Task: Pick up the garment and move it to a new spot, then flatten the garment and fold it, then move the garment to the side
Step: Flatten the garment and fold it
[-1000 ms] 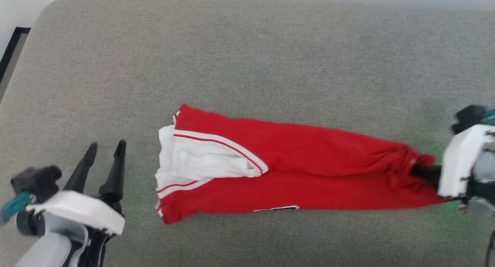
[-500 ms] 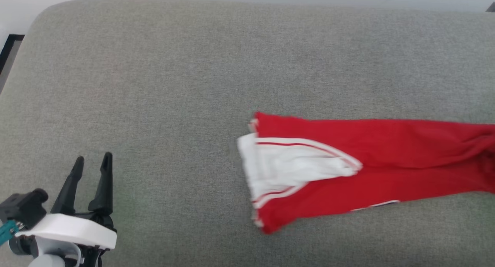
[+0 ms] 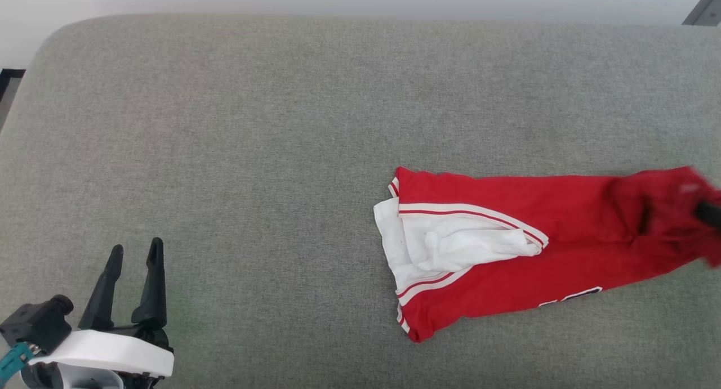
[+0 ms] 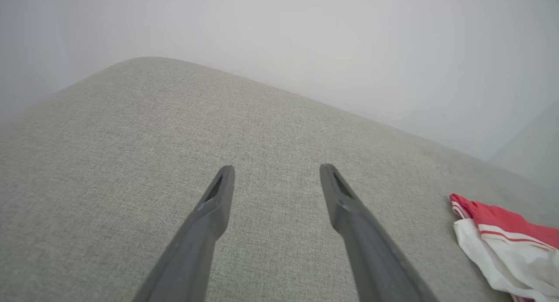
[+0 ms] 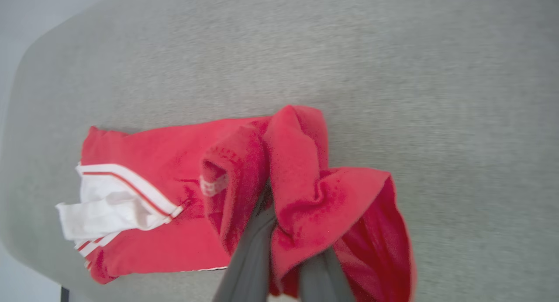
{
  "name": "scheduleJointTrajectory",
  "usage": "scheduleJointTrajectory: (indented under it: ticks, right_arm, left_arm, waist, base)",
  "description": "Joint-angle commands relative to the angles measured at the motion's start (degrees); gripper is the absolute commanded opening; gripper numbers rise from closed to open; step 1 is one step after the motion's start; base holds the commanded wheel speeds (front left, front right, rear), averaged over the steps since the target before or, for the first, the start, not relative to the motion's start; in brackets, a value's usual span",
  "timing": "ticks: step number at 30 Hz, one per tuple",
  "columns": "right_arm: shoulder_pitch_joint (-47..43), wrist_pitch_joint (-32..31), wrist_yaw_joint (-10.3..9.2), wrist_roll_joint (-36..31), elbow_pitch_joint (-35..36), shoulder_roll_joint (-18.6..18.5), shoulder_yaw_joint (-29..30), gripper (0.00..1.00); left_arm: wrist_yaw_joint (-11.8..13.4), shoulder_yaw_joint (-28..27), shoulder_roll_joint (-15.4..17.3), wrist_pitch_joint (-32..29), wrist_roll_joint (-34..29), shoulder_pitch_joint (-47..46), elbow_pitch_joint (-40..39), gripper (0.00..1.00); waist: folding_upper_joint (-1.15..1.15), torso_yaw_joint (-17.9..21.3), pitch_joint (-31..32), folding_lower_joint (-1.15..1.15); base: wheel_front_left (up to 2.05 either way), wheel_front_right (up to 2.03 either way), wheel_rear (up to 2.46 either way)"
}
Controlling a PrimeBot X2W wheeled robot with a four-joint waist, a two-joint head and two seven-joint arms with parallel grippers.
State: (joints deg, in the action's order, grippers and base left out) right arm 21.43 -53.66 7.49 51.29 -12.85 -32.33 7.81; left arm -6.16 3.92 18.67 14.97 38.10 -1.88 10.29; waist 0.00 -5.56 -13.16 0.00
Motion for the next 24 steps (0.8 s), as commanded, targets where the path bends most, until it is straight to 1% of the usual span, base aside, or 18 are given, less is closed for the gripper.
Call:
scheduleJointTrajectory:
  ticks: [1, 3, 4, 5, 8, 12, 18, 22, 24]
  right_arm:
    - [-1.2, -0.8, 0.00, 0.6, 3.5, 1.3, -0.7, 0.00]
    - [-2.2, -1.7, 0.00, 1.4, 7.2, 3.1, -2.0, 0.00]
    - [-2.2, -1.7, 0.00, 1.4, 7.2, 3.1, -2.0, 0.00]
    - [-2.7, -2.1, 0.00, 1.3, 8.9, 3.7, -2.8, 0.00]
    - [-3.3, -2.7, 0.00, 0.7, 13.0, 6.3, -5.4, 0.00]
    - [-2.2, -2.8, 0.00, -1.0, 15.3, 10.2, -9.5, 0.00]
    - [0.4, -1.5, 0.00, -3.6, 12.8, 13.9, -15.1, 0.00]
    - [1.9, -0.7, 0.00, -3.5, 10.4, 15.3, -18.8, 0.00]
    - [2.7, -0.7, 0.00, -4.0, 9.3, 15.1, -20.9, 0.00]
  left_arm:
    - [-0.4, -0.4, -0.3, 0.3, -1.1, 0.7, 0.2, 1.00]
    - [-0.8, -0.7, -1.0, 0.3, -1.6, 0.4, 0.3, 1.00]
    - [-0.8, -0.7, -1.0, 0.3, -1.6, 0.4, 0.3, 1.00]
    - [-0.9, -0.5, -1.3, 0.3, -1.9, 0.2, 0.4, 1.00]
    - [-1.0, 0.1, -1.9, 0.3, -1.6, -0.7, 0.9, 1.00]
    - [-1.3, 1.2, -2.5, 0.3, -1.9, -1.8, 1.6, 1.00]
    - [-1.3, 3.4, -3.4, 0.3, -1.1, -3.4, 2.9, 1.00]
    - [-1.3, 4.9, -3.4, 0.3, -0.4, -4.1, 3.1, 1.00]
    - [-1.4, 5.4, -3.4, 0.3, -0.4, -4.2, 3.2, 1.00]
  waist:
    - [0.00, -0.1, 0.2, 0.00]
    - [0.00, -0.5, 0.3, 0.00]
    - [0.00, -0.5, 0.3, 0.00]
    - [0.00, -0.9, 0.4, 0.00]
    - [0.00, -2.1, 0.3, 0.00]
    - [0.00, -3.9, 0.3, 0.00]
    - [0.00, -7.3, 0.2, 0.00]
    - [0.00, -9.1, 0.3, 0.00]
    - [0.00, -9.7, 0.3, 0.00]
  base:
    - [0.00, 0.00, 0.00]
    - [0.00, 0.00, 0.00]
    - [0.00, 0.00, 0.00]
    - [0.00, 0.00, 0.00]
    - [0.00, 0.00, 0.00]
    - [0.00, 0.00, 0.00]
    - [0.00, 0.00, 0.00]
    - [0.00, 0.00, 0.00]
    - [0.00, 0.00, 0.00]
